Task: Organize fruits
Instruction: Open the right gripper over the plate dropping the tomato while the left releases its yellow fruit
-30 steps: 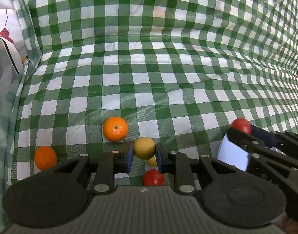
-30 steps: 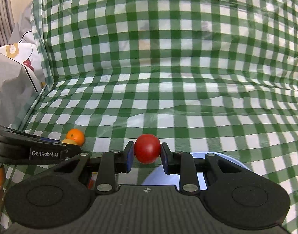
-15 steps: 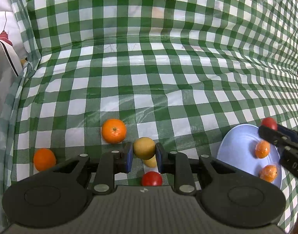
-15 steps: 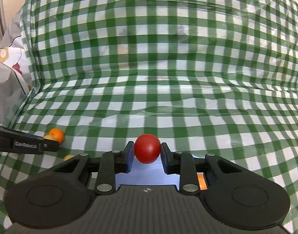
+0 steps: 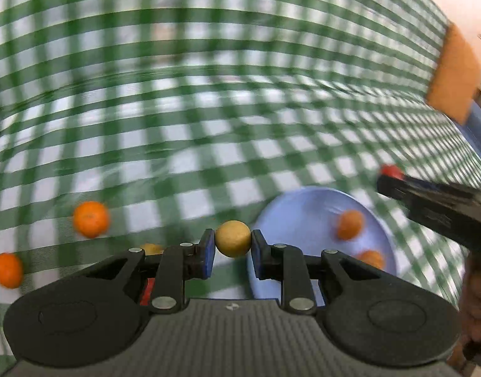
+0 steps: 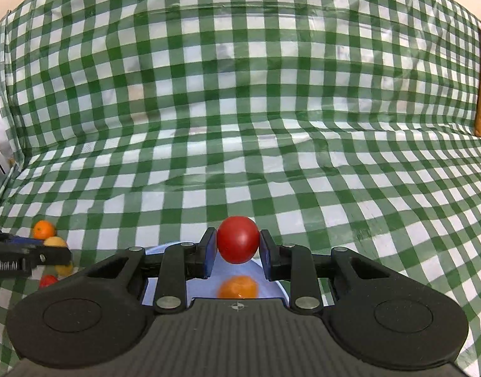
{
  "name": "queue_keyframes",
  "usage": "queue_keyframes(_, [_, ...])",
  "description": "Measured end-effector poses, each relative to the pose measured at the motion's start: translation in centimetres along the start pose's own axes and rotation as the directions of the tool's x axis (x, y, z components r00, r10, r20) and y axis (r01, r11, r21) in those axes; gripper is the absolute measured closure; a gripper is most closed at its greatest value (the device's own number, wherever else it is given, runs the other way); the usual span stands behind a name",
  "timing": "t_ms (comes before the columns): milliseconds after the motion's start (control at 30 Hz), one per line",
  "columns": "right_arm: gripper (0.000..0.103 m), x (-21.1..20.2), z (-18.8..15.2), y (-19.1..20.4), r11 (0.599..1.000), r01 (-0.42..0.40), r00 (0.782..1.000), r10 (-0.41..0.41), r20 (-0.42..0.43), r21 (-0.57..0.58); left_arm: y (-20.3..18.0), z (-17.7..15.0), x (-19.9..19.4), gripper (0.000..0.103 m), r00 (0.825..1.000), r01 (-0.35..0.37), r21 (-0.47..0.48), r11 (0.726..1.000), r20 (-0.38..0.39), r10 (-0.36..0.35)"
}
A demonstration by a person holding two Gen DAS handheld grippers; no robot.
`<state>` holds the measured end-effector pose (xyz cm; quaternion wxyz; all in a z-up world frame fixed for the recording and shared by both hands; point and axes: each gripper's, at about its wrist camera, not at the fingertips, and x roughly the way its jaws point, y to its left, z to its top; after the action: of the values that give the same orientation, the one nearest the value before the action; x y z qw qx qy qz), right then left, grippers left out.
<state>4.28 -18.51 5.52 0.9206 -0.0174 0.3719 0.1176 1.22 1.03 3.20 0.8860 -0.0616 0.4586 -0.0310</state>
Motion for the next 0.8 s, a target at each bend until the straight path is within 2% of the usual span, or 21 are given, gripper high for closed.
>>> queue_keyframes(167, [0.073, -0.1, -0.2, -0.6, 1.0, -0.005, 1.0, 0.005, -0.006, -0.001, -3.7, -1.2, 0.3, 0.077, 1.0, 0.017, 0.099, 0.995, -0.011, -0.016])
queue_keyframes(333, [0.073, -0.1, -0.1, -0.8, 1.0, -0.012, 1.0, 0.012, -0.007, -0.003, -5.5, -1.9, 0.8, 0.077, 0.999, 0.03, 0.142, 0.989, -0.024, -0.027])
queue_keyframes(800, [0.073, 0.4, -0.1, -0.6, 0.999, -0.024, 1.0, 0.024, -0.012, -0.03, -5.8, -1.4, 1.3, 0.077, 0.999, 0.035, 0.145, 0.989, -0.03, -0.031])
